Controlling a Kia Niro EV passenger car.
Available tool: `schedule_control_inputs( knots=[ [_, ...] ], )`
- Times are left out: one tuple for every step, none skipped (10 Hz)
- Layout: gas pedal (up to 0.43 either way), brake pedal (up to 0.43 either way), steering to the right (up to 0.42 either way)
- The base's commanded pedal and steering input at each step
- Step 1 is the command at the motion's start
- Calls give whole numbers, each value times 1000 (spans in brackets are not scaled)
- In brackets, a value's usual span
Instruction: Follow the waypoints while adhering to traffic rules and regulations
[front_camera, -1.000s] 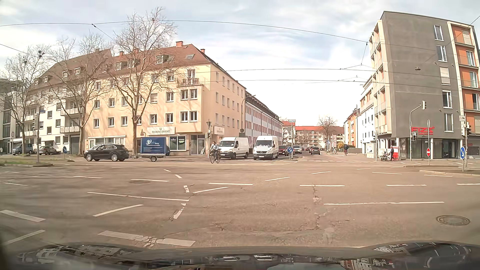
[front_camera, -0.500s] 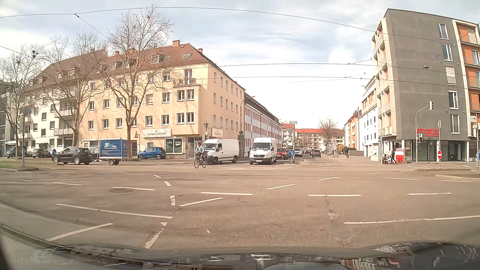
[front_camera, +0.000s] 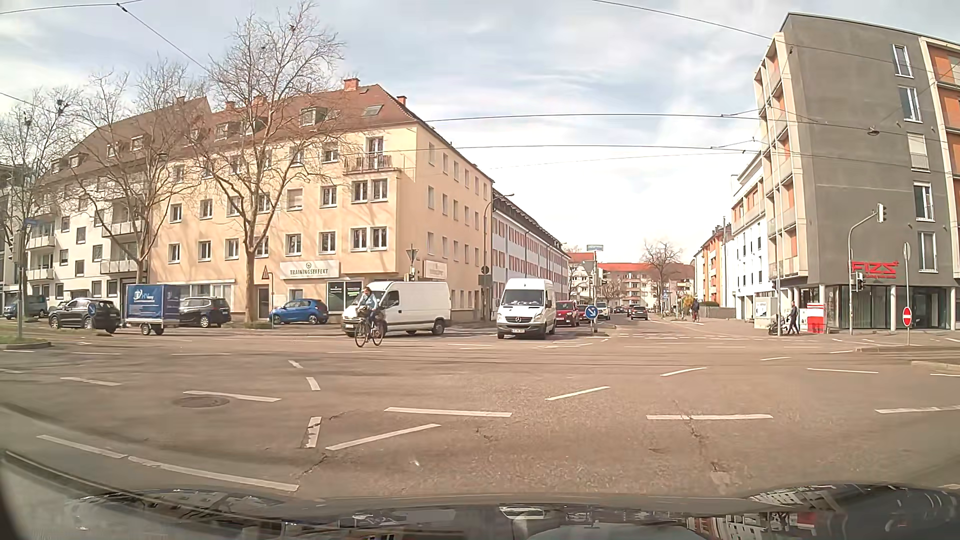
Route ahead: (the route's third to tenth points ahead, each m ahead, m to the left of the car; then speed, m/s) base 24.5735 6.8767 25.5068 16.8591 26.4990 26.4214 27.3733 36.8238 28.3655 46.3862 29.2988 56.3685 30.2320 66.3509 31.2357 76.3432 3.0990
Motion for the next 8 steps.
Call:
schedule_control_inputs(
  knots=[
    [0, 0, -22],
    [0, 0, -24],
    [0, 0, -25],
    [0, 0, -30],
    [0, 0, -38],
    [0, 0, -46],
    [0, 0, -55],
    [0, 0, -60]
  ],
)
